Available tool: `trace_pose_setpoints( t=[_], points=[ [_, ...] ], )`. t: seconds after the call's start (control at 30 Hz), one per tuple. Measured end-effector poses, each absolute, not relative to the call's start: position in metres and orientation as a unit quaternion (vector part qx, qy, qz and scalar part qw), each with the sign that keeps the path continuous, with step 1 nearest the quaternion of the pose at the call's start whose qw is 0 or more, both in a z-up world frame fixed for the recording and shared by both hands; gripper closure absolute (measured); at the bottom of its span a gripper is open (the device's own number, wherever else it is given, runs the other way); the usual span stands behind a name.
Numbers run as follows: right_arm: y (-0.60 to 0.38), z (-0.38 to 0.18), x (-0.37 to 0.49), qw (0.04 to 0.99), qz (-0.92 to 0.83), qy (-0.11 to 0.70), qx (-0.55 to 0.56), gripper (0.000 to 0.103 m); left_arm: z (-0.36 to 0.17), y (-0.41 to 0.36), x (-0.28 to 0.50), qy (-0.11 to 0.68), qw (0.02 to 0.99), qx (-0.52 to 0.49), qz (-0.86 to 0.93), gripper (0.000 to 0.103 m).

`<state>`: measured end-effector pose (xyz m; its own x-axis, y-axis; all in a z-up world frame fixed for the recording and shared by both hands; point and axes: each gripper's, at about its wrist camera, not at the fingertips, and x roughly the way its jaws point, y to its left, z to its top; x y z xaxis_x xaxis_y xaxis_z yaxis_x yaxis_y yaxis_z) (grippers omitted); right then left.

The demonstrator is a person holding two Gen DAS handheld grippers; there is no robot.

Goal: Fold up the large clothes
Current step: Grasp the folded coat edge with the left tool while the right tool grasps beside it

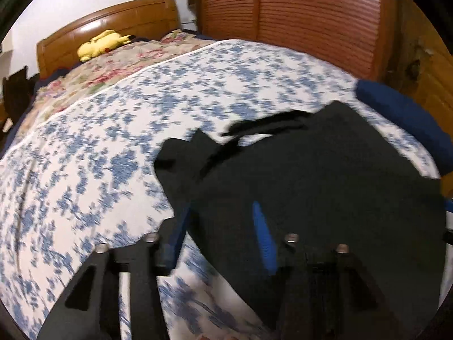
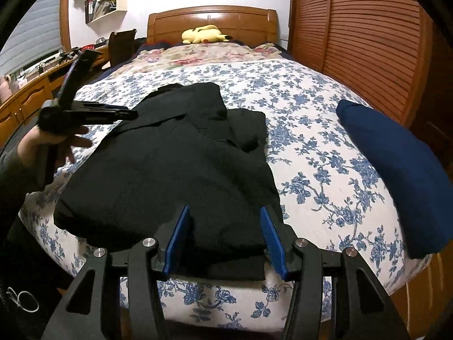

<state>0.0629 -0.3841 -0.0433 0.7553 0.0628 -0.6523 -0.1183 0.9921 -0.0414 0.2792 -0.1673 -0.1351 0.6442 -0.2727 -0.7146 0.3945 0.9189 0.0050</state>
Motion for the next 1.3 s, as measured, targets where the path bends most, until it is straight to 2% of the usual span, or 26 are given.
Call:
trace_pose_setpoints(
  t=[0.1, 0.13, 0.2, 0.33, 0.77, 0.87, 1.0, 1.3],
  points=[
    [-0.386, -0.044, 0.061, 0.936, 0.044, 0.349, -0.035, 0.042, -0.141, -0.163, 0.296, 0.394, 0.898, 0.071, -0.182, 0.048],
    [-0.388, -0.044, 0.06, 0.936, 0.042, 0.349, -0.033, 0.041, -0.142, -0.162, 0.301, 0.395, 0.898, 0.069, -0.18, 0.043],
    [-0.392, -0.043, 0.058, 0.935, 0.041, 0.35, -0.025, 0.041, -0.143, -0.159, 0.309, 0.397, 0.899, 0.071, -0.171, 0.026],
    [-0.397, -0.042, 0.051, 0.934, 0.03, 0.356, -0.018, 0.04, -0.146, -0.154, 0.321, 0.406, 0.894, 0.062, -0.18, 0.021],
    [-0.4, -0.052, 0.052, 0.923, 0.032, 0.382, 0.018, 0.04, -0.122, -0.115, 0.337, 0.379, 0.907, 0.011, -0.181, 0.021],
    [-0.399, -0.054, 0.055, 0.922, 0.035, 0.385, 0.018, 0.04, -0.129, -0.111, 0.35, 0.39, 0.904, 0.004, -0.177, 0.028],
    [-0.396, -0.059, 0.057, 0.92, 0.041, 0.39, 0.019, 0.04, -0.144, -0.109, 0.365, 0.411, 0.895, -0.012, -0.175, 0.043],
    [-0.399, -0.063, 0.066, 0.919, 0.053, 0.39, 0.019, 0.04, -0.154, -0.122, 0.37, 0.424, 0.888, 0.001, -0.177, 0.047]
  ],
)
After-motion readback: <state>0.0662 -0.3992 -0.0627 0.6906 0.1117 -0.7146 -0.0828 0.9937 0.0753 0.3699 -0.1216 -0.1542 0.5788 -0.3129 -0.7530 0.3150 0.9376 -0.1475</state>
